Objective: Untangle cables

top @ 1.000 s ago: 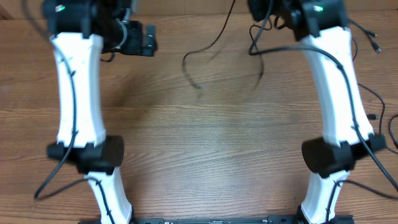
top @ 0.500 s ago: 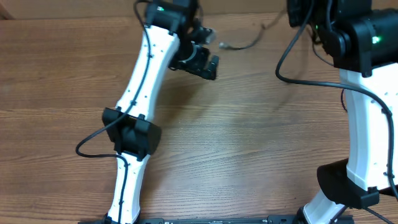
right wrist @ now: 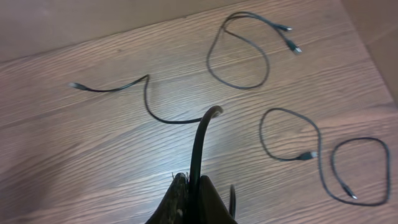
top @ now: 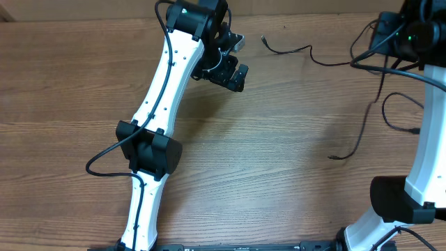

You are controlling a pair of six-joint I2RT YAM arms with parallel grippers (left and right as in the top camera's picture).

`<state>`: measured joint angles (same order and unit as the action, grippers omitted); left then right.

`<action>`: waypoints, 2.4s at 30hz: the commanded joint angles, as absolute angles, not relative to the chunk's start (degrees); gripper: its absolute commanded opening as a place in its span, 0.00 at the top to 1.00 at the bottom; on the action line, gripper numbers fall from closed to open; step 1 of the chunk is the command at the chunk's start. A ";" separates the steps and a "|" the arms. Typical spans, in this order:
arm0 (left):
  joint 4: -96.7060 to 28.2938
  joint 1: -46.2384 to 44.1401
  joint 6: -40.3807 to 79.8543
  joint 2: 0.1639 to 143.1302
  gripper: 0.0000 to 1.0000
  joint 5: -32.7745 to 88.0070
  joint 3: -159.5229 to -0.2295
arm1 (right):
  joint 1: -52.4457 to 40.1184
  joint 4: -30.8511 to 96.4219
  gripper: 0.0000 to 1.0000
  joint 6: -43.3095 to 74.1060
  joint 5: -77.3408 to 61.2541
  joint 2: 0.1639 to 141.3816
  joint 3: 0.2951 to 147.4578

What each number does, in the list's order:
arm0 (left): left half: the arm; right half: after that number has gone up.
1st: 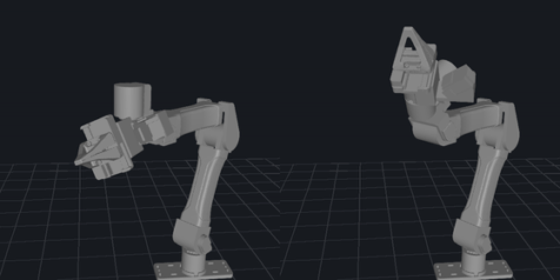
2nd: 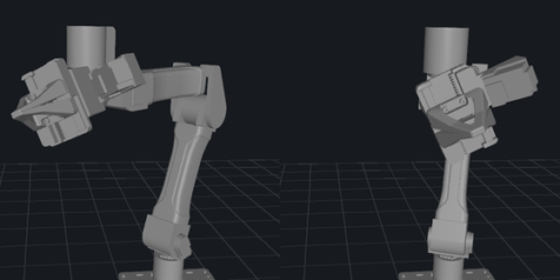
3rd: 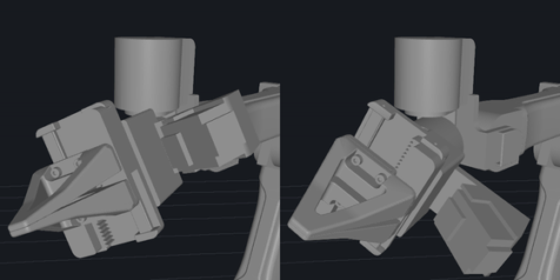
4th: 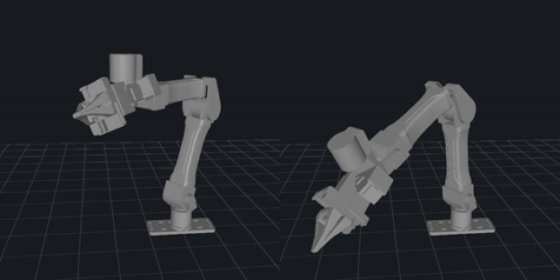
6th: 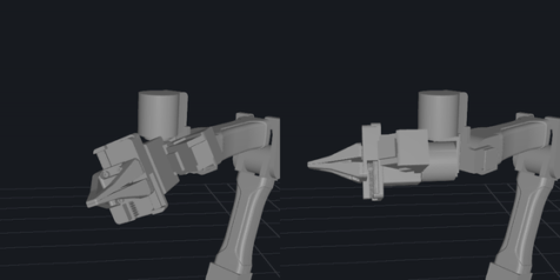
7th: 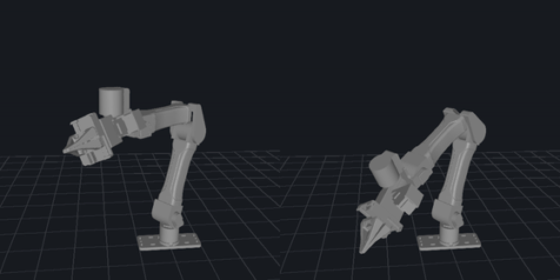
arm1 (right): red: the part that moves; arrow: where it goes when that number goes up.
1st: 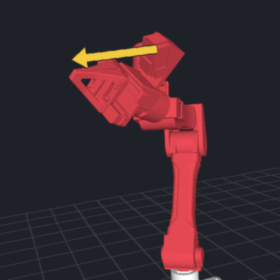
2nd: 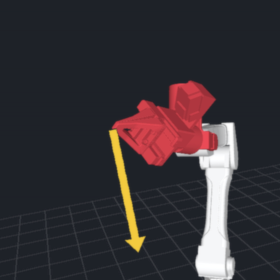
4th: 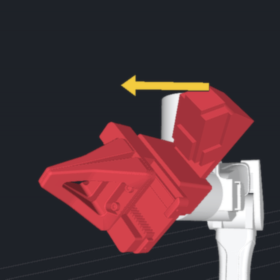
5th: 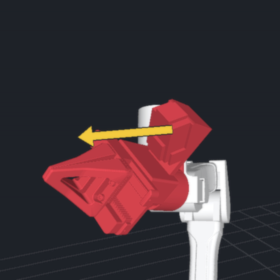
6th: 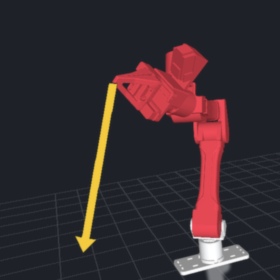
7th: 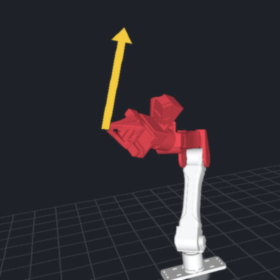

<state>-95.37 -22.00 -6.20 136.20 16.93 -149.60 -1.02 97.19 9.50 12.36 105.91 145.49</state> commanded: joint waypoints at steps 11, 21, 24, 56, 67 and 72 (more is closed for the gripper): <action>-95.20 -21.50 -6.70 135.20 0.00 16.58 -150.54 | -2.87 96.33 0.96 18.31 16.73 88.27 126.67; -96.82 -21.50 -6.68 135.20 0.00 16.58 -150.54 | 0.19 63.44 0.96 25.12 13.89 72.07 72.38; -96.82 -21.50 -6.66 135.20 0.00 16.58 -150.54 | 4.01 53.01 0.96 25.36 12.29 73.23 60.55; -96.82 -21.78 -4.23 135.20 0.00 16.58 -150.54 | 15.77 30.04 0.00 20.86 -5.67 96.57 51.40; -95.13 -21.47 -2.85 128.25 0.01 13.65 -155.65 | 15.77 46.30 0.00 17.26 -5.78 70.78 66.06; -92.47 -21.87 2.24 118.48 0.00 -1.15 -159.30 | 15.77 51.24 0.00 6.66 -15.51 56.95 66.78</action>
<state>-92.86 -22.00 -1.76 129.14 9.54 -154.91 15.40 48.60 14.66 -8.64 62.59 66.94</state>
